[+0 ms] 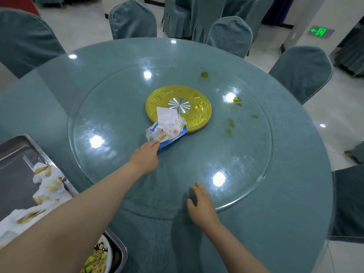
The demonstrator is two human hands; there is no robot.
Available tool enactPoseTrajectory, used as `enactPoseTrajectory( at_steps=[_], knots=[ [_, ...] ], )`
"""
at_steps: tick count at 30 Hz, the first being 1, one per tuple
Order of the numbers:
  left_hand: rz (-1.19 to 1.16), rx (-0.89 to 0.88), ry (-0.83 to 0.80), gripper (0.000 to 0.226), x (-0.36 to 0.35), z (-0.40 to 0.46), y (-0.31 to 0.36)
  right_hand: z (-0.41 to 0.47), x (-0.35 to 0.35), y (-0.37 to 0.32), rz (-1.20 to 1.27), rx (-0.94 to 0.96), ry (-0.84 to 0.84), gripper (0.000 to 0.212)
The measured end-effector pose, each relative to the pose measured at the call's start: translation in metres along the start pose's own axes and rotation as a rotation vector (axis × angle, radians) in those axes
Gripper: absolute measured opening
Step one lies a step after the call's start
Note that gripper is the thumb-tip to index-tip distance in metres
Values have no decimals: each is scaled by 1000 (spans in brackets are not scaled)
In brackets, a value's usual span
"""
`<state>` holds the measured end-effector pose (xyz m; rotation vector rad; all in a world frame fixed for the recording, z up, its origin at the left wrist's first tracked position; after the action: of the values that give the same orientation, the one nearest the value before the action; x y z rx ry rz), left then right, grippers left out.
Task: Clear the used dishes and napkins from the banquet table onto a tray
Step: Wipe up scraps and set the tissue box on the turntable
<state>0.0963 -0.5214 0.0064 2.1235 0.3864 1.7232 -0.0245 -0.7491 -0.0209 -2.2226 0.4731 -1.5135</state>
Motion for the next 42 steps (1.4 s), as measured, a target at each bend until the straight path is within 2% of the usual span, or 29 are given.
enactPoseTrajectory(
  at_steps=[4, 9, 14, 19, 24, 30, 33, 35, 38, 42],
  knots=[
    [5, -44, 64, 60, -4, -37, -4, 0, 9, -4, 124, -65, 25, 40],
    [-9, -105, 67, 67, -17, -82, -7, 5, 23, -9, 162, -106, 36, 34],
    [-19, -141, 83, 69, -35, -117, -7, 20, 40, -33, 123, -17, 13, 41],
    [6, -205, 91, 66, -46, -141, -9, 40, 66, -72, 119, 111, 131, 55],
    [17, -292, 173, 60, -43, -164, -9, 57, 63, -98, -49, 211, 110, 68],
    [130, -481, 280, 52, -26, -173, -3, 68, 53, -113, -223, 275, 9, 58],
    [-4, -365, 397, 43, -11, -169, 0, 72, 55, -121, -248, 301, 43, 43],
    [-208, -213, 476, 54, -5, -161, 0, 73, 59, -124, -255, 312, 93, 26],
    [-502, 30, 397, 82, -8, -145, -2, 73, 67, -127, -251, 342, 161, 17],
    [-612, 157, 287, 86, -21, -128, -6, 68, 83, -131, -149, 382, 225, 13]
  ],
)
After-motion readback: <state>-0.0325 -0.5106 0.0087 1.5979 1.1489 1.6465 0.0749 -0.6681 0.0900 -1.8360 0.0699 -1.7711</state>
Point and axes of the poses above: each hand's wrist, its own z-axis towards the middle knuckle, its own x-axis out of the back of the hand, y = z × x, the point moved 5 cm from there along z, towards the middle knuckle, and after that the axes turned 11 degrees about -z, right-handed, at the moved point
